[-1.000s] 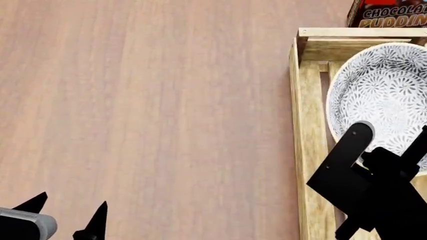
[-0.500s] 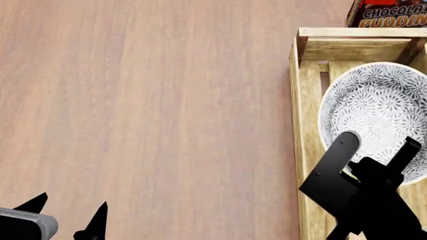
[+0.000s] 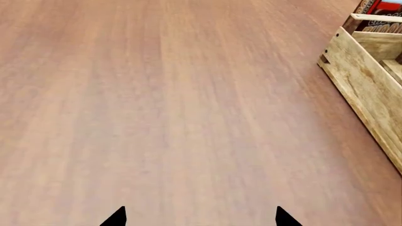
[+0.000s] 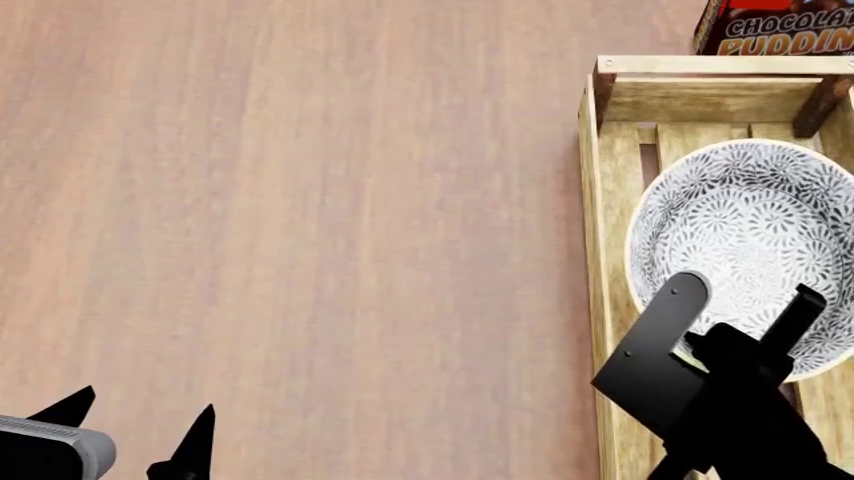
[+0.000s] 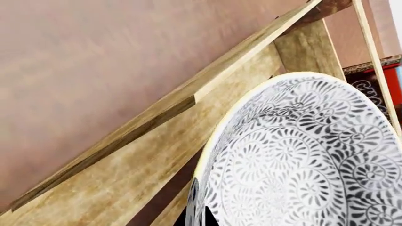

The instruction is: Pick up the bowl on the left and put it in the tray.

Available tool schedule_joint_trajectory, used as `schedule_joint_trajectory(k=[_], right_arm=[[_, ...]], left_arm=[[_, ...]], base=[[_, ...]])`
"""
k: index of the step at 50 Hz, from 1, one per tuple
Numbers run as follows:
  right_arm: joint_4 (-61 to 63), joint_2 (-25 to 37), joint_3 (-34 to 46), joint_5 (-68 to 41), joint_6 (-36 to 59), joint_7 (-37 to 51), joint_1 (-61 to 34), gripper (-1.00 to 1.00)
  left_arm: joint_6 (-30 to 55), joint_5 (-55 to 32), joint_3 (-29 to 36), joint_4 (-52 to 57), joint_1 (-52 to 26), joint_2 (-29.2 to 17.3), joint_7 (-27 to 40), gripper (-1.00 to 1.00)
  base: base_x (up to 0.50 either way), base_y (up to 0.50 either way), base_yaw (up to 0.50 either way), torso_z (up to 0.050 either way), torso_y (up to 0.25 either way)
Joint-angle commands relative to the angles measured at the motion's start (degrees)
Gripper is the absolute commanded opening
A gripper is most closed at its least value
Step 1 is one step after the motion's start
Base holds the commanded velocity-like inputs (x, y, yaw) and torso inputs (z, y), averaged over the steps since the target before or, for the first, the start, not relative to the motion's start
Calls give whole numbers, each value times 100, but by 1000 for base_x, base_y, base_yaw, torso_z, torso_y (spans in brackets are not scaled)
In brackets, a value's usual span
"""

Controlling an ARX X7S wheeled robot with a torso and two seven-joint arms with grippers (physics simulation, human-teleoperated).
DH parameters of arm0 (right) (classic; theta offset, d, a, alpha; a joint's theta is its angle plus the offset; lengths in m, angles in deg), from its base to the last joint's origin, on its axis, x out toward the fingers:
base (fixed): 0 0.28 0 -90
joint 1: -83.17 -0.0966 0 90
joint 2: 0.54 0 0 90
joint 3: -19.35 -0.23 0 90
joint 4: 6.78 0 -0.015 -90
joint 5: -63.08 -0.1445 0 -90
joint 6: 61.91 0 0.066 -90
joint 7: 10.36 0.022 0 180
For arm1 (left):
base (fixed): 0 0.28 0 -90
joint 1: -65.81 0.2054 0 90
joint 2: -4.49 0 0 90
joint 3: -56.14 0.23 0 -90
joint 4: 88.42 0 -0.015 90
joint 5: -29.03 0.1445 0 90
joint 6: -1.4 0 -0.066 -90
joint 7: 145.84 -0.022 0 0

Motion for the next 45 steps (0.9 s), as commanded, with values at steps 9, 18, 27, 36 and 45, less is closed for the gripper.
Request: schedule_joint_trajectory(k=[9,18,27,36,45], right_arm=[[-200,-40,15,126,-101,24,63,100],[-212,-29,13,115,-130,11,79,100],[-169,0,-7,103,-102,17,89,100],[491,320,-149,-30,227,4,139,100],[1928,1022,-656,-475,931,-29,106,100]], left_arm=[[-29,-32,22,-20,-5,-26,29,100],[-40,-49,32,-25,-4,-38,46,100],[-40,-72,42,-21,-10,-49,67,100],[-43,-84,46,-18,-7,-67,96,100],[-3,-121,61,35,-29,-80,144,100]], base=[[0,0,0,0,0],[0,0,0,0,0],[0,0,0,0,0],[0,0,0,0,0],[0,0,0,0,0]])
